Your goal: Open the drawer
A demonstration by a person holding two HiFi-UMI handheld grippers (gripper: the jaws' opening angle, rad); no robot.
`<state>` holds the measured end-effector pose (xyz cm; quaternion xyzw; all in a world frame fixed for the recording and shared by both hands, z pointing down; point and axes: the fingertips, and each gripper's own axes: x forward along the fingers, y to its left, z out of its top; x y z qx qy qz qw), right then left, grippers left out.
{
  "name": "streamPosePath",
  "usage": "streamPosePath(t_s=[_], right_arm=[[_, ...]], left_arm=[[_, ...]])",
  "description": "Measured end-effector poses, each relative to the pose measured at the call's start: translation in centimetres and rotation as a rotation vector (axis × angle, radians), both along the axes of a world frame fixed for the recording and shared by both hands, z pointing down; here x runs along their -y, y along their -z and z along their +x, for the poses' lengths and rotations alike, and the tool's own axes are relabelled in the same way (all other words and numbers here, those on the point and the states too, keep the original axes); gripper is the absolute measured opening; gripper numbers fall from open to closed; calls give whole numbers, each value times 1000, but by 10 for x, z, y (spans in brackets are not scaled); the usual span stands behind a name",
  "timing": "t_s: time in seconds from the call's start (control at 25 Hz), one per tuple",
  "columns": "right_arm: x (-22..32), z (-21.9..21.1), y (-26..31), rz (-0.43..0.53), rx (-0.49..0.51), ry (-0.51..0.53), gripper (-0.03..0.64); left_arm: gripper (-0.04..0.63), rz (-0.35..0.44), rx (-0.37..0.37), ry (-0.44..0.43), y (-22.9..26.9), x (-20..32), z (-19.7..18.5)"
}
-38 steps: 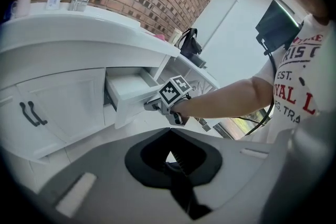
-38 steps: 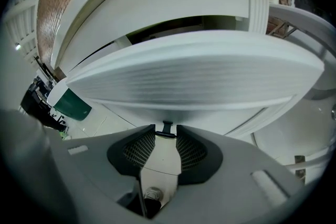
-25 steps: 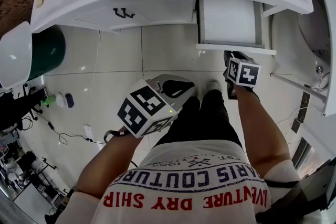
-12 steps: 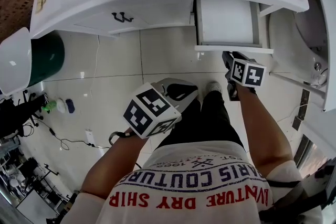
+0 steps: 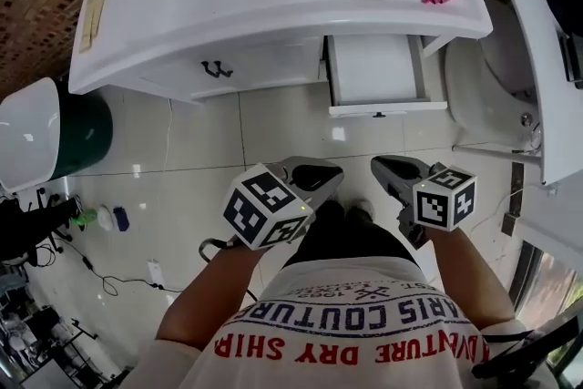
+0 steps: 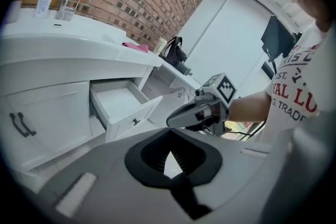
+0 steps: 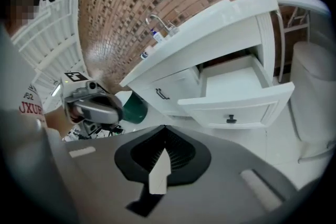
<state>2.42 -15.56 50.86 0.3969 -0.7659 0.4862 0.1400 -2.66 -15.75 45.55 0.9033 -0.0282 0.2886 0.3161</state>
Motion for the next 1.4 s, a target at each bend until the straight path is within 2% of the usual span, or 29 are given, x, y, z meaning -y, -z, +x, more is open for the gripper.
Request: streamPosePath(t_s=[0.12,0.24,0.52,0.68,0.8,0.92,1.0,1.2,1.4], right_arm=[[-22,-13,39,1,39,81,9],[-52,-19,64,35,71,148,8],[-192,-4,79,121,62,188,8],[-268,4,106,187,22,217,8],[-315,5,137,243,10,225,8],[-355,8,157,293,-51,244,8],[-376,8,163,304,-76,252,8],[-408,1,173,296,-61,214,8],[-414,-14,190,308,-53,186,8]], left_arm=[[-17,19,-24,20,19,-10,3],[-17,48,-13,20,25,-35,4],[-17,107,7,51,27,-178,14],[-17,156,-6,99,60,-257,8],[-17,184,-27,105,89,-314,8],[-17,224,-13,104,109,-357,10],[-17,237,-17,99,118,-378,11],[-17,250,-1,76,126,-414,2],[-17,279,-14,82,143,-415,-15]])
